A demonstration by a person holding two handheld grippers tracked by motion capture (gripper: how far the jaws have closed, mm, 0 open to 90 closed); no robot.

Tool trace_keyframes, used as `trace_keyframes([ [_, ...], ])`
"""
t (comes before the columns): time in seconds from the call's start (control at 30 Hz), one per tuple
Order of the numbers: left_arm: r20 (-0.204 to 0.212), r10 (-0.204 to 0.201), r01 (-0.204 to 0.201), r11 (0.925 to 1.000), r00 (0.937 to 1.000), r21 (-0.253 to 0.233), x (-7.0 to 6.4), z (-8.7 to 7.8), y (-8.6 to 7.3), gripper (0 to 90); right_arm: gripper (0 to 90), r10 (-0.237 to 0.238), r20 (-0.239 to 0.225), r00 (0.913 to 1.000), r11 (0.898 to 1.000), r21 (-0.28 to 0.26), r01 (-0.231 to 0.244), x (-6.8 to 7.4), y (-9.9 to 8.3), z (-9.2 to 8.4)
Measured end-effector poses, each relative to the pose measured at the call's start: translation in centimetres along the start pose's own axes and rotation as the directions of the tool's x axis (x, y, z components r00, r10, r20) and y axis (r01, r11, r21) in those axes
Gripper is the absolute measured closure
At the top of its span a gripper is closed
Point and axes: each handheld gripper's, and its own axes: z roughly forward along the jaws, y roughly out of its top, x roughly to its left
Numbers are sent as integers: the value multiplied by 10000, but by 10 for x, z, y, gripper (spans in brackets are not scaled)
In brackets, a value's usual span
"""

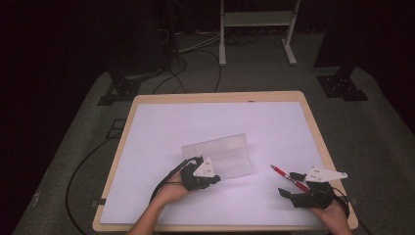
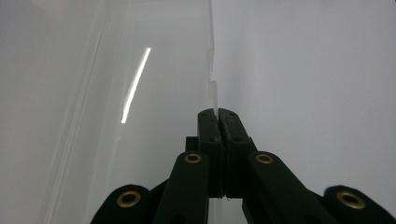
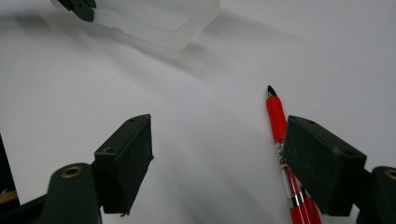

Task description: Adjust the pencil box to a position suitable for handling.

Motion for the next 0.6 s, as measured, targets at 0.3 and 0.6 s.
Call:
trace_keyframes([
  [0.3, 484, 271, -272, 9996, 9985, 11, -8, 13, 5, 893, 234, 58, 84, 9999, 9999, 102, -59, -3, -1, 1],
  [0.6, 812, 363, -385, 9989, 9960, 265, -11, 21, 4, 892, 235, 64, 211, 9998, 9999, 151, -67, -6, -3, -2],
])
